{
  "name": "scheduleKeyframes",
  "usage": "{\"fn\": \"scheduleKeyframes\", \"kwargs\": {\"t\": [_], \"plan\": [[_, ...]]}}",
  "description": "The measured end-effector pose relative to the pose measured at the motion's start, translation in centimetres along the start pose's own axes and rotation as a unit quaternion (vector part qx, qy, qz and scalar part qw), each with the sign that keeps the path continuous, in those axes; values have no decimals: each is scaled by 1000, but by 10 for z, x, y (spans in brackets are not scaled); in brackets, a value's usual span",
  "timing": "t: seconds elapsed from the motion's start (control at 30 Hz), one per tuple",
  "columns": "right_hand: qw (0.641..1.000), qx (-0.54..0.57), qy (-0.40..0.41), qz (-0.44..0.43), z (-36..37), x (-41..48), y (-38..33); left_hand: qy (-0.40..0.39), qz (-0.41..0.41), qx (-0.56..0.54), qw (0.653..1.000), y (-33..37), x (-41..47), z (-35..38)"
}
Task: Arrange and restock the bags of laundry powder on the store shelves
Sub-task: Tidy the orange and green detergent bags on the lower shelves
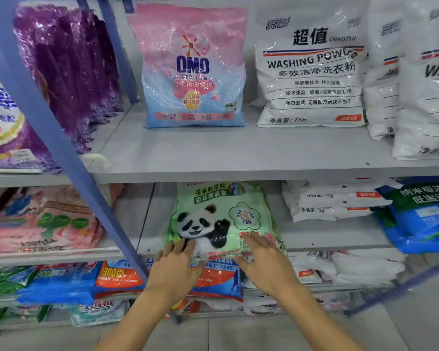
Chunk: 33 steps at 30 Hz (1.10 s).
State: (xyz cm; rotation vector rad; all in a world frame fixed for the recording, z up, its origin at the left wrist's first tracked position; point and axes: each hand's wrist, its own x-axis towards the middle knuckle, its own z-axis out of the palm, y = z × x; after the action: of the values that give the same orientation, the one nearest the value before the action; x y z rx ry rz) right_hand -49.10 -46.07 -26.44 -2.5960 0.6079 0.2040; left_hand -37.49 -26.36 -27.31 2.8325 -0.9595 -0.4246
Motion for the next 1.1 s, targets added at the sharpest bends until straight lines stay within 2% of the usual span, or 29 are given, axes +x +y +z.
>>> {"fn": "scheduleKeyframes", "kwargs": {"t": [0.2,0.37,0.5,0.7,0.9,1.1], "plan": [[997,-32,3,-64,-36,-50,-51,84,-46,-42,995,0,-70,-54],[990,21,-8,-142,-49,-81,-108,129,-113,-67,983,-13,-142,-82],[977,31,-27,-210,-43,-90,-164,148,-184,-93,967,-39,-188,-93],[950,54,-40,-304,-28,-116,-251,225,-270,-97,931,-74,-274,-112],[929,23,-70,-363,21,-135,-330,257,-352,-116,892,-133,-343,-115],[915,19,-101,-389,69,-151,-431,296,-383,-117,867,-230,-404,-131]]}}
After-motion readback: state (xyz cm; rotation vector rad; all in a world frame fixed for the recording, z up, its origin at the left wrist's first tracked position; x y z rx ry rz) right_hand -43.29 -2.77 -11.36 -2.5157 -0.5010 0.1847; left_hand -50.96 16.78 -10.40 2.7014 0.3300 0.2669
